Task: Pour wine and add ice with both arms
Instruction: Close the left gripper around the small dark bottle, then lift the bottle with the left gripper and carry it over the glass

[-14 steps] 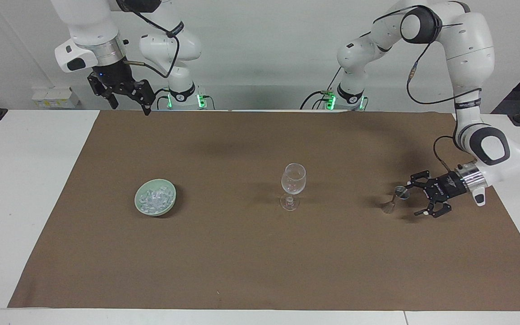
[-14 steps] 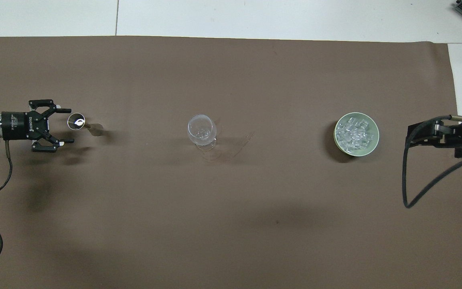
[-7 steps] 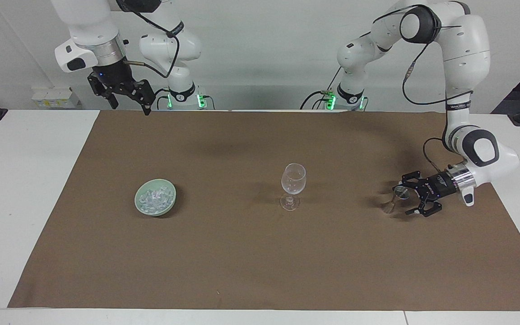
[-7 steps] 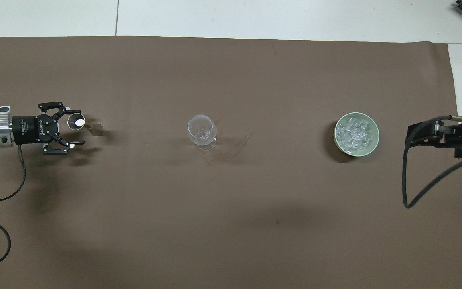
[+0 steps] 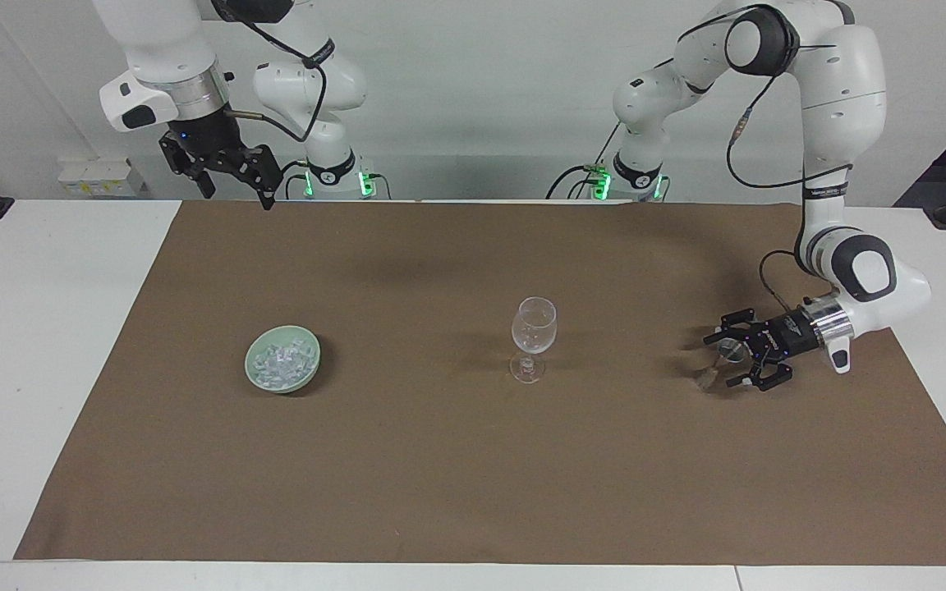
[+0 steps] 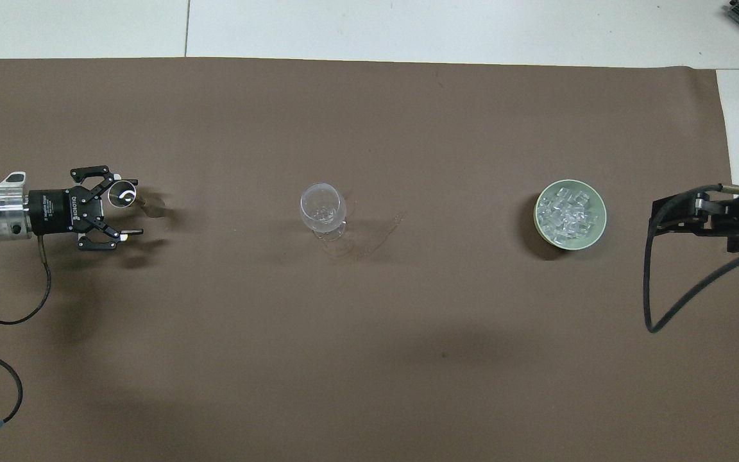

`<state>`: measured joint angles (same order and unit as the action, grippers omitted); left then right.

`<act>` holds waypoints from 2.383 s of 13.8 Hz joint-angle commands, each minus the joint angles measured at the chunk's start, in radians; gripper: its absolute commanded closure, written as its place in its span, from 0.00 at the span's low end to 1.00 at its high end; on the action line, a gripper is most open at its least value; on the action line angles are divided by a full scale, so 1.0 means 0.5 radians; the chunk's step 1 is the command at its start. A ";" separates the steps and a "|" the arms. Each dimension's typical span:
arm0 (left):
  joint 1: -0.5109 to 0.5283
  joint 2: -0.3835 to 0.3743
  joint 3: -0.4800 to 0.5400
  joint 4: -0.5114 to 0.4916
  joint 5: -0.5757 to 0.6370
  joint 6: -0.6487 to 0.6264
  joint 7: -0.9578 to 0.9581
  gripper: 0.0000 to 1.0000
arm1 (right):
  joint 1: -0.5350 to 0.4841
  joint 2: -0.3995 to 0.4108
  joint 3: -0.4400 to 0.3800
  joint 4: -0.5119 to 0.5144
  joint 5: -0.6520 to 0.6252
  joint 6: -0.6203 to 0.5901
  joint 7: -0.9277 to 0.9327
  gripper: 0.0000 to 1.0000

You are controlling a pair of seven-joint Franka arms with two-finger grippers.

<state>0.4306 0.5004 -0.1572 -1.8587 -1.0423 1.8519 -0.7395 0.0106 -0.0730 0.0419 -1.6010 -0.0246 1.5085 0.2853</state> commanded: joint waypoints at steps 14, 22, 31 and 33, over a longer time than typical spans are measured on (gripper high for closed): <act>-0.057 -0.096 0.032 -0.124 -0.081 0.045 0.126 0.00 | -0.024 -0.032 0.005 -0.025 0.049 -0.010 -0.058 0.00; -0.054 -0.099 0.035 -0.127 -0.081 0.057 0.123 0.20 | -0.027 -0.032 0.005 -0.025 0.049 -0.010 -0.058 0.00; -0.042 -0.102 0.038 -0.127 -0.081 0.054 0.114 0.93 | -0.027 -0.032 0.005 -0.025 0.049 -0.010 -0.058 0.00; -0.051 -0.105 0.038 -0.127 -0.075 0.057 0.111 1.00 | -0.027 -0.032 0.005 -0.025 0.049 -0.010 -0.058 0.00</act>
<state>0.4123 0.4832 -0.1445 -1.8809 -1.0609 1.8605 -0.6947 0.0106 -0.0730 0.0419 -1.6010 -0.0246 1.5085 0.2853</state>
